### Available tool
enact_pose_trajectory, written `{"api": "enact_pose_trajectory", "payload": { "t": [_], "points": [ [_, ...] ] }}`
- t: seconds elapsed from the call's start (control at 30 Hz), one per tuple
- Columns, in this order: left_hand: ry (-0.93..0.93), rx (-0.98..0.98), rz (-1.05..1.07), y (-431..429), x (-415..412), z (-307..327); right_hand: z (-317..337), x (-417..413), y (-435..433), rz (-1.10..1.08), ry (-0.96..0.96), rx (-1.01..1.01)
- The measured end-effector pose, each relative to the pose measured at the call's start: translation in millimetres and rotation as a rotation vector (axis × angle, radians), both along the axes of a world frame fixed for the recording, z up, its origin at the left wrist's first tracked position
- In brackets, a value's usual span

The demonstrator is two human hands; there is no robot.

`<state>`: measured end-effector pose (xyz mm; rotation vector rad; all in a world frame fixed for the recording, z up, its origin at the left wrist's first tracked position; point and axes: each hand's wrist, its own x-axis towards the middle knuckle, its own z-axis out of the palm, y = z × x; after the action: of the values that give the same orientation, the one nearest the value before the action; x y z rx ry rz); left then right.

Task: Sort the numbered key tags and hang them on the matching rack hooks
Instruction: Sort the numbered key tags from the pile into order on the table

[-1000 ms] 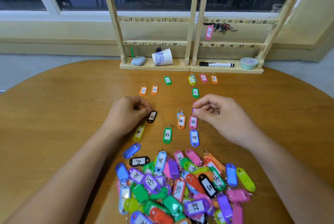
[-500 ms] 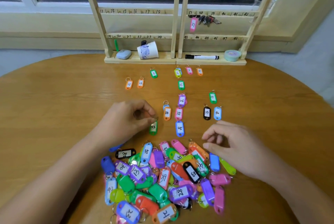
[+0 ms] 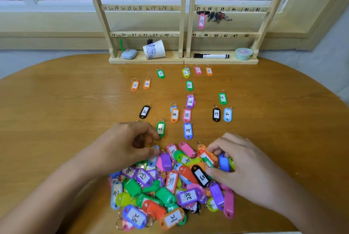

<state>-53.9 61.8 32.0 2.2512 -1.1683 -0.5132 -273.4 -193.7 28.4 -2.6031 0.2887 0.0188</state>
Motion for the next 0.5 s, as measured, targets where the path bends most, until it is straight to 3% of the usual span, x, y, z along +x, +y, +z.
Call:
{"api": "enact_pose_trajectory", "payload": {
  "t": [0.5],
  "points": [
    [0.158,0.112,0.012,-12.9,5.4,0.0,-9.4,8.3,1.3,-0.081,-0.068,0.124]
  ]
}}
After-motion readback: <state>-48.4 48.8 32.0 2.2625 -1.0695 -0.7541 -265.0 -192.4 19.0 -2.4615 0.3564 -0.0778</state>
